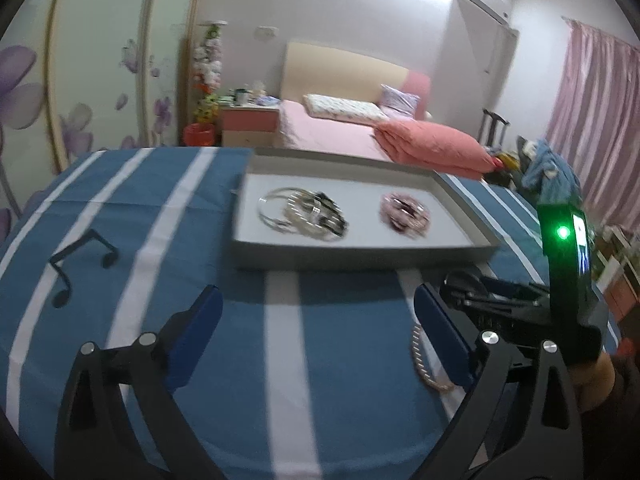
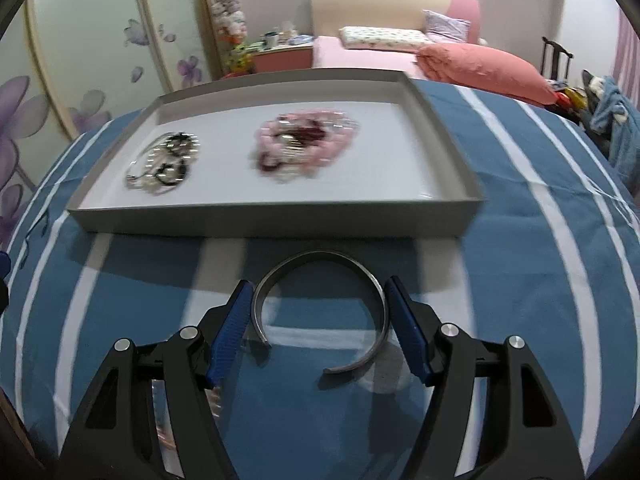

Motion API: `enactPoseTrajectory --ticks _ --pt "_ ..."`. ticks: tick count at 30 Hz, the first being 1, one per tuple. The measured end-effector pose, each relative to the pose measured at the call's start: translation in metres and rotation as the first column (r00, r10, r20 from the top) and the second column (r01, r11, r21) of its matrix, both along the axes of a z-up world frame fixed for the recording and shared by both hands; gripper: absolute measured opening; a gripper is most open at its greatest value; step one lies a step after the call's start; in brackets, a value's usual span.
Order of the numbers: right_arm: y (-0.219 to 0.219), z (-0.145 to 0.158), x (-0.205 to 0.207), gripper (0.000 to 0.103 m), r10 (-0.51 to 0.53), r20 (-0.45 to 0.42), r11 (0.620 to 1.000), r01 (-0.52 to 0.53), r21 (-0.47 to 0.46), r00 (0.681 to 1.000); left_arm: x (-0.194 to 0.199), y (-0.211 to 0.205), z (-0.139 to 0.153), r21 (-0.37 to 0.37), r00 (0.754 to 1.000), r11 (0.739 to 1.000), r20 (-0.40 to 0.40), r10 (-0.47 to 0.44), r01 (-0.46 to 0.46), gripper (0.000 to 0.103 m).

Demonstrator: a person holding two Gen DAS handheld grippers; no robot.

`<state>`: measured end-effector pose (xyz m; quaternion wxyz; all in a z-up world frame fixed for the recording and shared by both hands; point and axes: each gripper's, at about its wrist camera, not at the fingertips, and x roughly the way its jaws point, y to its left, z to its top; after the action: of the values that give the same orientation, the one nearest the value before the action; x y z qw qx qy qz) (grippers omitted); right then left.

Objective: Organize jewelry
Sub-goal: 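Withdraw both tools and bring the right tool around the open silver bangle, then grasp the pearl necklace with the left tool while the right tool closes on the silver bangle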

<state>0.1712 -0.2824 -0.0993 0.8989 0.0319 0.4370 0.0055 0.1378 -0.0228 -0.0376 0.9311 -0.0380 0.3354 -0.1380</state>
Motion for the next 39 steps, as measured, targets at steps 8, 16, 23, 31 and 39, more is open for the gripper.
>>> enactPoseTrajectory --ticks 8,16,23,31,39 --pt "-0.03 -0.001 -0.023 0.067 -0.013 -0.001 1.0 0.013 -0.007 1.0 -0.005 -0.057 -0.017 0.13 0.989 0.981 -0.042 -0.141 0.145 0.094" --pt "-0.036 -0.001 -0.03 0.068 -0.002 0.008 1.0 0.002 -0.001 1.0 0.007 -0.092 -0.048 0.229 0.972 0.951 -0.16 -0.174 0.208 0.064" --pt "-0.036 -0.002 -0.031 0.068 -0.001 0.007 1.0 0.001 -0.003 1.0 0.022 -0.078 -0.058 0.351 0.987 0.929 -0.149 -0.065 0.115 0.051" --pt "-0.011 0.0 -0.023 0.068 0.075 0.004 0.997 -0.075 -0.01 0.997 0.042 -0.027 -0.055 0.356 0.987 0.934 -0.148 0.067 -0.01 0.055" --pt "0.004 0.0 -0.017 0.075 0.13 0.003 0.991 -0.129 -0.031 0.992 0.039 -0.015 -0.056 0.288 0.983 0.958 -0.176 0.06 -0.007 0.071"
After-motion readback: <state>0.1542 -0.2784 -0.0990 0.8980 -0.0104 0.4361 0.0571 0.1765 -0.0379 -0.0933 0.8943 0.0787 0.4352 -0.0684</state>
